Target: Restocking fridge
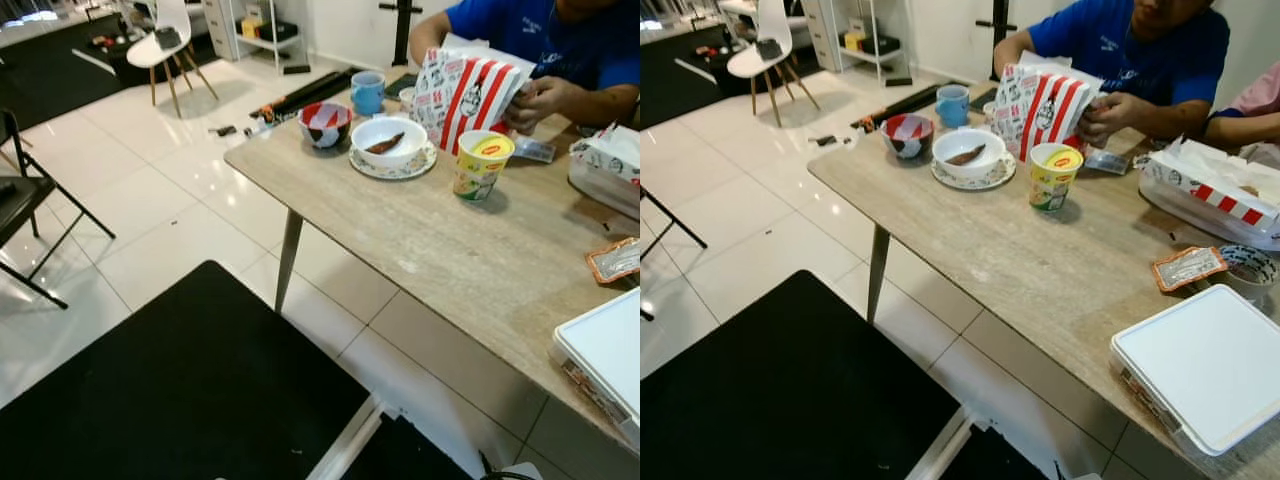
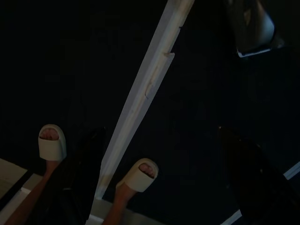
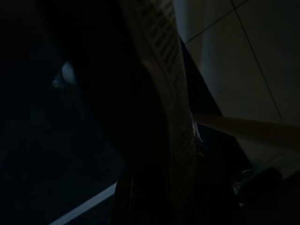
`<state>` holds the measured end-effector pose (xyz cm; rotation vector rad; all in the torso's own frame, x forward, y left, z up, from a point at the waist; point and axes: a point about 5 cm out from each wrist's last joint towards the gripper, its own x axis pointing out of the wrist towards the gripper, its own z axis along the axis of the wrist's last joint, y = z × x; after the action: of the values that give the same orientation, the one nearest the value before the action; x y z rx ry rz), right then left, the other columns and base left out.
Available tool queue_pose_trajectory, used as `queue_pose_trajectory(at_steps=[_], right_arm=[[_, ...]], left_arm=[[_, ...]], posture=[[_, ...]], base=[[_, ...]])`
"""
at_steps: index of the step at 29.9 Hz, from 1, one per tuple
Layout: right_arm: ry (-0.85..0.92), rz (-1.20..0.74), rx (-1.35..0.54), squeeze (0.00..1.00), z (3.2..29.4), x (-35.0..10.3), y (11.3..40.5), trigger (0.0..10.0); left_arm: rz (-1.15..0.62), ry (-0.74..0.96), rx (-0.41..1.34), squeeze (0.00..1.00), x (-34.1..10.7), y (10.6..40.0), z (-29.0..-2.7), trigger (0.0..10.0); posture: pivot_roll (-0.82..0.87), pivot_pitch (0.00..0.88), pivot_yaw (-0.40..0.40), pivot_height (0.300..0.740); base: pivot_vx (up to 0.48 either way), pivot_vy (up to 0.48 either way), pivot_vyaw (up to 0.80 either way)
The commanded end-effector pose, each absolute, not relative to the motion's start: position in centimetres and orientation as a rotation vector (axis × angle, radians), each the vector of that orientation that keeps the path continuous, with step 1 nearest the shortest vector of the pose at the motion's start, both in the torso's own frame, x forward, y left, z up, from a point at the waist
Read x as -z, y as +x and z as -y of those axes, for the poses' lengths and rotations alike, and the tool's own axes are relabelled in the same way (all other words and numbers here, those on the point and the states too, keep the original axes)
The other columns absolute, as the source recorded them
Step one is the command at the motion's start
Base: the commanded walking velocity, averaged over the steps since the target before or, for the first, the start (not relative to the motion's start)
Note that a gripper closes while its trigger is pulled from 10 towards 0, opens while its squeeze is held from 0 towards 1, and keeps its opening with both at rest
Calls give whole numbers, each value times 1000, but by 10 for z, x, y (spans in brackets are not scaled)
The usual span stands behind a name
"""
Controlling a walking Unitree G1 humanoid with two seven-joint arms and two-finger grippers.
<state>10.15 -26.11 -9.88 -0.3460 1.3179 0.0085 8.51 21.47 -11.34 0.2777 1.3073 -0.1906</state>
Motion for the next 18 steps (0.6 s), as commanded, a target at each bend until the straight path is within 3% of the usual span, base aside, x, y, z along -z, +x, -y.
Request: queue_pose_trajectory(at_steps=[1, 5, 18], right_arm=[[-351, -1282, -10, 0, 258, 98, 109, 10000], [-303, -1298, 30, 0, 256, 100, 104, 10000], [-296, -1321, 25, 0, 248, 103, 101, 10000]], left_arm=[[-1307, 294, 153, 0, 110, 86, -228, 10000], [-1291, 234, 72, 0, 109, 88, -232, 10000], [-1294, 165, -64, 0, 105, 83, -253, 10000]], posture=[[-77, 126, 68, 740], [-36, 79, 59, 740], [-59, 46, 80, 740]], base=[[0, 0, 0], [0, 0, 0], [0, 0, 0]])
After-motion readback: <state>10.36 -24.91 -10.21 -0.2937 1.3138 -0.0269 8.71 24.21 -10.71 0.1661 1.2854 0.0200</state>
